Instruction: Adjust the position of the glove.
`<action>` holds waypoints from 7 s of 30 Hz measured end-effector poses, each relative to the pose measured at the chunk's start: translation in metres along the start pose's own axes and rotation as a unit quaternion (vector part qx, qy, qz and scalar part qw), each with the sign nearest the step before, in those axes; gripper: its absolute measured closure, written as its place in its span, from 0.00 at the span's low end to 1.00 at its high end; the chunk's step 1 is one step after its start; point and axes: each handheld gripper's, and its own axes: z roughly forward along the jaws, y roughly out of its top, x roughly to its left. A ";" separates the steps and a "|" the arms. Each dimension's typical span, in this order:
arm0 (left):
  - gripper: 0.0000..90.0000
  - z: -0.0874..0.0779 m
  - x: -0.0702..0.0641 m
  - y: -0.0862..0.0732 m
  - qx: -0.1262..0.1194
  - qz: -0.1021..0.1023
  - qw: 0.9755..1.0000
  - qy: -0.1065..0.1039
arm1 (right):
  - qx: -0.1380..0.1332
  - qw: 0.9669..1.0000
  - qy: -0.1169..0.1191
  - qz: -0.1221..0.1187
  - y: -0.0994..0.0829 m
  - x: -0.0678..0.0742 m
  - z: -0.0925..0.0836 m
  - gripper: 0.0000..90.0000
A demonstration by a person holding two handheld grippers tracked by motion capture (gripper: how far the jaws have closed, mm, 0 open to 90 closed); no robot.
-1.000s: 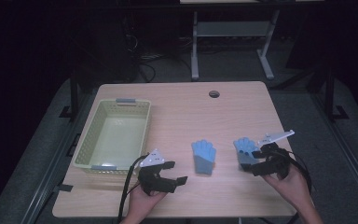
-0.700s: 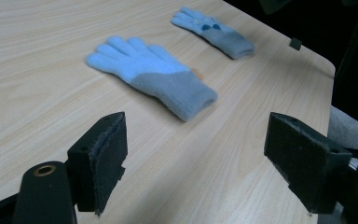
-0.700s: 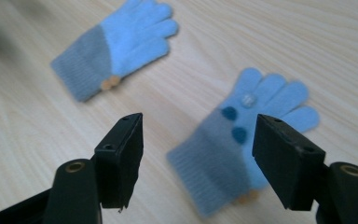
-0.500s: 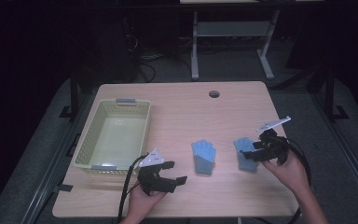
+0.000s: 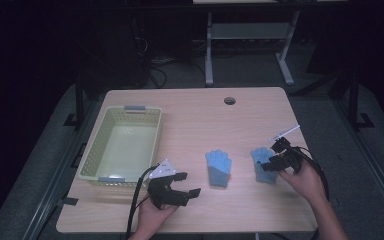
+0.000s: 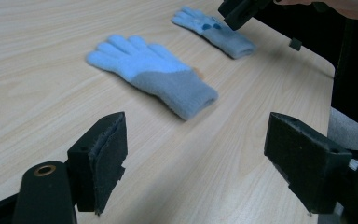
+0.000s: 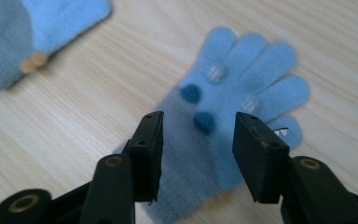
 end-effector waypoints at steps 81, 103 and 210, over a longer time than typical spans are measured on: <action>0.23 -0.009 0.002 0.000 -0.014 -0.008 1.000 0.005 | -0.027 0.999 0.008 -0.029 0.054 0.069 -0.037 0.93; 0.24 -0.010 0.002 0.000 -0.013 -0.007 1.000 0.008 | -0.010 0.998 0.033 -0.061 0.081 0.107 -0.006 0.92; 0.33 0.056 0.026 0.022 0.023 -0.228 0.973 -0.038 | -0.072 0.983 0.130 0.106 0.022 0.084 0.037 0.53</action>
